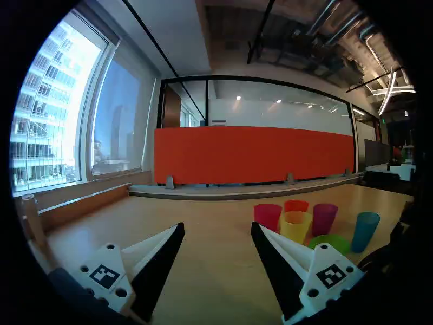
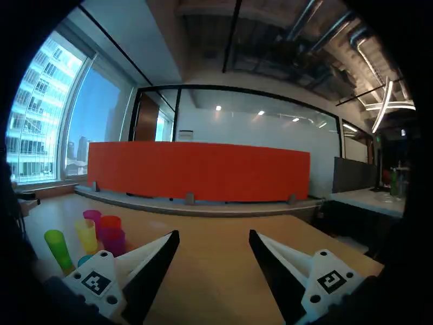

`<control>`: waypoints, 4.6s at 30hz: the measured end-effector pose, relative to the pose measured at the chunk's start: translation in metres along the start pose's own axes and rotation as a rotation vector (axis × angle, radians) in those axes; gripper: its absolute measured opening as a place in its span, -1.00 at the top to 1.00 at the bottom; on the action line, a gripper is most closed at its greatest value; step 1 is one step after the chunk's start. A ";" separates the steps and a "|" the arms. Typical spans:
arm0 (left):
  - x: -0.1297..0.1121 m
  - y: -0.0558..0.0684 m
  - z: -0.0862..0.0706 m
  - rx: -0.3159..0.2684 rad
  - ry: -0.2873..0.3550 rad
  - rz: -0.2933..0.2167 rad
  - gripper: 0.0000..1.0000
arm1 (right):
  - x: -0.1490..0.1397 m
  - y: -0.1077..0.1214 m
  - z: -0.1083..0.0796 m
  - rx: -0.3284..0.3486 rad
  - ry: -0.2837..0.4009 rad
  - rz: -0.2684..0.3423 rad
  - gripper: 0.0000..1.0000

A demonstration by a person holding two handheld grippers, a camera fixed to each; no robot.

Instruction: Pour water

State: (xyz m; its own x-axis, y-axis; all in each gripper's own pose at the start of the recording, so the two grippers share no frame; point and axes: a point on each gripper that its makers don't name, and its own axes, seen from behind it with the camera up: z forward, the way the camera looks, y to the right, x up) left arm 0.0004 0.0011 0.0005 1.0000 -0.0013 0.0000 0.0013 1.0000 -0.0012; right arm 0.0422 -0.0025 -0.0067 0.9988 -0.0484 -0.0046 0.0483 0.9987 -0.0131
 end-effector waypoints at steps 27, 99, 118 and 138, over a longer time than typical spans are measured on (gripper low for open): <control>0.000 0.000 0.000 0.000 0.000 0.000 -0.83 | -0.036 -0.004 0.006 -0.001 -0.018 0.030 -0.99; 0.000 0.000 -0.001 0.000 0.000 0.000 -0.82 | -0.042 -0.001 0.006 0.007 -0.006 0.049 -0.99; 0.000 0.000 -0.001 0.000 0.000 0.000 -0.83 | -0.042 -0.001 0.006 0.007 -0.006 0.049 -0.99; 0.000 0.000 0.000 0.000 0.000 0.000 -0.83 | -0.042 0.000 0.007 0.007 -0.006 0.049 -0.99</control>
State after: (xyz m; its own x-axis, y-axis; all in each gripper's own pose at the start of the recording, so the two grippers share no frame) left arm 0.0004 0.0014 0.0003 1.0000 -0.0014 -0.0003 0.0014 1.0000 -0.0013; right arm 0.0004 -0.0007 0.0000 1.0000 0.0005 0.0006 -0.0005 1.0000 -0.0057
